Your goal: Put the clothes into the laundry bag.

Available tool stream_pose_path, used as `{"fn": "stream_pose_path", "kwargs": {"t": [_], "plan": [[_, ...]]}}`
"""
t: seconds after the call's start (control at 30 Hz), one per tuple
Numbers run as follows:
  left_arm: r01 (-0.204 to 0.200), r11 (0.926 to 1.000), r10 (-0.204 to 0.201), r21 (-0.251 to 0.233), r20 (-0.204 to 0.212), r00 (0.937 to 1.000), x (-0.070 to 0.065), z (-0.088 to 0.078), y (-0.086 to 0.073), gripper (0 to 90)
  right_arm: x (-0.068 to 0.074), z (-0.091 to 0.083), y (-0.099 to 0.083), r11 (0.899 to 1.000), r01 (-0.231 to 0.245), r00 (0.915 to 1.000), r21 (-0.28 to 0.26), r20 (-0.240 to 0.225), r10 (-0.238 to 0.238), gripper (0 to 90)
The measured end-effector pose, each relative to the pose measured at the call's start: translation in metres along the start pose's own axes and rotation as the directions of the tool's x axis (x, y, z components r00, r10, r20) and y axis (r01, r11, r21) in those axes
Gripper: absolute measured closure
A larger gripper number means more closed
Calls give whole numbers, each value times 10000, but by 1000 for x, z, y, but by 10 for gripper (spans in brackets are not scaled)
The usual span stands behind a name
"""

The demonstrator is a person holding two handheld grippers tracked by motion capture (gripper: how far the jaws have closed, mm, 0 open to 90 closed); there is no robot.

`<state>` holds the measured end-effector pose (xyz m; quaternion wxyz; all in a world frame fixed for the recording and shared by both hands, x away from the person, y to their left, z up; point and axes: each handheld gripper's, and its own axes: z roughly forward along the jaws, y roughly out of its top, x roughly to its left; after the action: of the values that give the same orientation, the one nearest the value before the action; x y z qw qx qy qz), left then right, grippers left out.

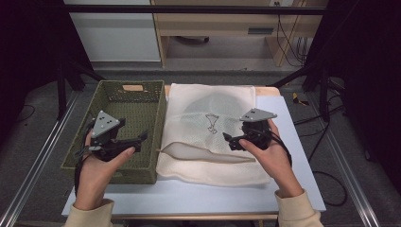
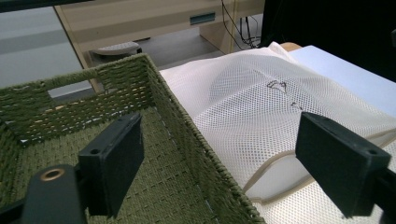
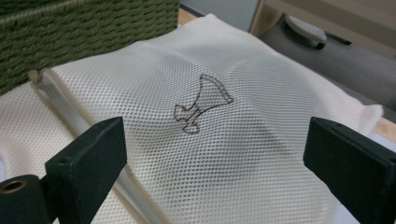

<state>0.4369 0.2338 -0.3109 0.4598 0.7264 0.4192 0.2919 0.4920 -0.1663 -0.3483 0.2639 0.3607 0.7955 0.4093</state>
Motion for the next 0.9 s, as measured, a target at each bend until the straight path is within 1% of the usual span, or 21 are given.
{"fn": "stream_pose_path", "kwargs": {"t": [0.03, 0.07, 0.1, 0.13, 0.23, 0.27, 0.3, 0.33, 0.37, 0.4, 0.43, 0.53, 0.63, 0.67, 0.7, 0.73, 0.77, 0.8, 0.9], "plan": [[-61, 10000, 61, 27, -54, 10000, 3, -4, 1, 126, -5, -5, 1, 9998, -123, 9999, -138, 55, 124, 64], [-61, 10000, 61, 27, -54, 10000, 3, -4, 1, 121, -7, -7, 1, 9996, -195, 9997, -208, 117, 198, 64], [0, 10000, 0, -8, -92, 10000, 6, -7, 2, 117, -9, -9, 1, 9994, -235, 9996, -238, 163, 239, 64], [-50, 10000, 50, 40, -132, 9999, 8, -8, 2, 109, -11, -11, 1, 9992, -264, 9994, -290, 214, 270, 63], [-63, 10000, 65, 71, -245, 9997, 12, -12, 1, 92, -17, -15, -1, 9982, -462, 9983, -388, 350, 476, 63], [-63, 10000, 65, 71, -245, 9997, 12, -12, 1, 89, -17, -15, -1, 9982, -462, 9983, -388, 350, 476, 63], [-62, 10000, 64, 58, -290, 9996, 16, -14, 1, 87, -21, -16, -2, 9975, -546, 9976, -450, 413, 565, 62], [-62, 10000, 64, 58, -290, 9996, 16, -14, 1, 84, -21, -16, -2, 9975, -546, 9976, -450, 413, 565, 62], [-89, 9999, 91, 56, -364, 9993, 19, -16, 1, 79, -25, -18, -3, 9964, -665, 9965, -525, 482, 690, 58], [-89, 9999, 91, 56, -364, 9993, 19, -16, 1, 75, -26, -19, -4, 9959, -729, 9959, -535, 503, 756, 57], [-43, 10000, 44, 12, -437, 9990, 23, -18, 0, 73, -28, -19, -4, 9957, -743, 9955, -558, 548, 773, 57], [-6, 10000, 4, -31, -496, 9988, 26, -20, -1, 68, -31, -21, -6, 9948, -831, 9945, -583, 592, 865, 57], [37, 10000, -35, 32, -548, 9985, 34, -23, -2, 61, -37, -23, -9, 9930, -1003, 9921, -621, 696, 1045, 56], [37, 10000, -35, 32, -548, 9985, 34, -23, -2, 56, -38, -23, -10, 9928, -1017, 9917, -640, 730, 1063, 56], [25, 10000, -21, 60, -596, 9982, 37, -25, -3, 52, -40, -24, -10, 9922, -1081, 9908, -620, 755, 1127, 56], [25, 10000, -21, 60, -596, 9982, 37, -25, -3, 48, -40, -24, -10, 9922, -1081, 9908, -620, 755, 1127, 56], [28, 10000, -21, 95, -692, 9976, 40, -28, -4, 48, -43, -25, -12, 9916, -1119, 9899, -644, 800, 1169, 56], [28, 10000, -21, 95, -692, 9976, 40, -28, -4, 48, -43, -25, -12, 9916, -1119, 9899, -644, 800, 1169, 56], [68, 9999, -59, 114, -752, 9971, 46, -31, -6, 45, -48, -26, -15, 9903, -1244, 9874, -616, 908, 1297, 56]]}}
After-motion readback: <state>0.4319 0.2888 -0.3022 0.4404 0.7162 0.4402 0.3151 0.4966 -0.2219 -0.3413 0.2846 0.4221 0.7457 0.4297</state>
